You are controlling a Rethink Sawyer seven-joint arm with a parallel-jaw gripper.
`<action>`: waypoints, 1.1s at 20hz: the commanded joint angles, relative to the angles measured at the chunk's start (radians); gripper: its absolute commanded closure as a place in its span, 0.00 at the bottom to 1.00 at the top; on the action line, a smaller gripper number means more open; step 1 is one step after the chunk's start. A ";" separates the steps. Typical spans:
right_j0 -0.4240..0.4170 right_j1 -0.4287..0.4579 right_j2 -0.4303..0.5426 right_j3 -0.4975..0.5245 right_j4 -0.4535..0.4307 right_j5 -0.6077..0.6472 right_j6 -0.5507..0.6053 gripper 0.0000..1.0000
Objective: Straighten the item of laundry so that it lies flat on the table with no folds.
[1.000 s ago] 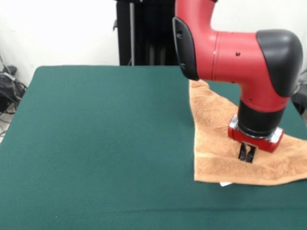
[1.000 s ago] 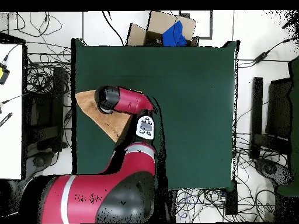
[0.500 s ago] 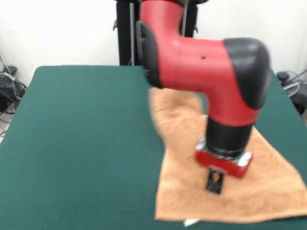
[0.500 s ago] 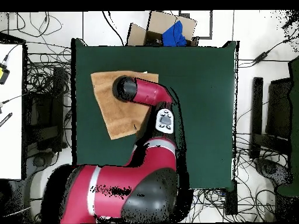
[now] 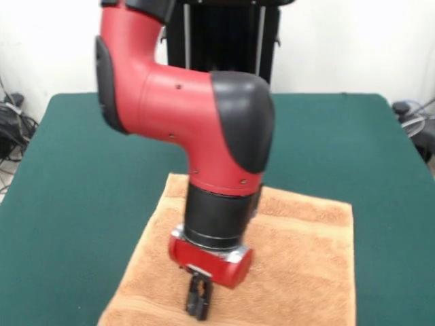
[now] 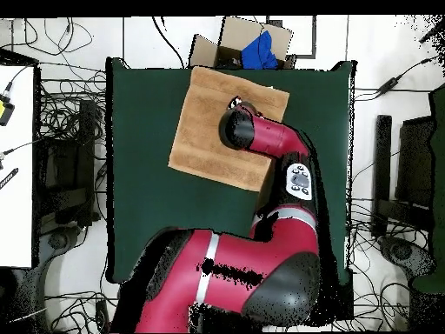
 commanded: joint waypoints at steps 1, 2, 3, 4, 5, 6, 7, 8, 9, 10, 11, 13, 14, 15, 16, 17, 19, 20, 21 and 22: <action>-0.004 0.041 0.083 0.190 -0.062 0.098 0.034 1.00; 0.008 0.031 0.081 0.209 -0.051 0.107 0.057 1.00; 0.024 0.013 0.078 0.243 -0.032 0.110 0.094 1.00; 0.038 0.003 0.071 0.261 -0.025 0.105 0.115 1.00; 0.052 -0.007 0.063 0.278 -0.014 0.106 0.138 1.00; 0.067 -0.018 0.055 0.294 -0.002 0.107 0.161 1.00; 0.088 -0.020 0.036 0.296 0.006 0.112 0.177 1.00; 0.095 -0.024 0.031 0.302 0.015 0.113 0.188 1.00; 0.102 -0.028 0.026 0.307 0.024 0.114 0.200 1.00; 0.110 -0.031 0.021 0.312 0.034 0.116 0.212 1.00; 0.117 -0.035 0.015 0.318 0.043 0.117 0.224 0.00; 0.140 -0.050 -0.003 0.322 0.048 0.128 0.226 0.00; 0.147 -0.057 -0.010 0.323 0.047 0.131 0.221 0.00; 0.166 -0.072 -0.029 0.326 0.054 0.153 0.228 0.00; 0.176 -0.082 -0.040 0.329 0.060 0.165 0.230 0.00; 0.195 -0.102 -0.060 0.337 0.065 0.174 0.237 0.00; 0.217 -0.125 -0.083 0.334 0.071 0.177 0.232 0.00; 0.222 -0.132 -0.087 0.333 0.074 0.175 0.227 0.00; 0.226 -0.138 -0.090 0.321 0.075 0.180 0.217 0.00; 0.234 -0.142 -0.100 0.310 0.077 0.185 0.214 0.00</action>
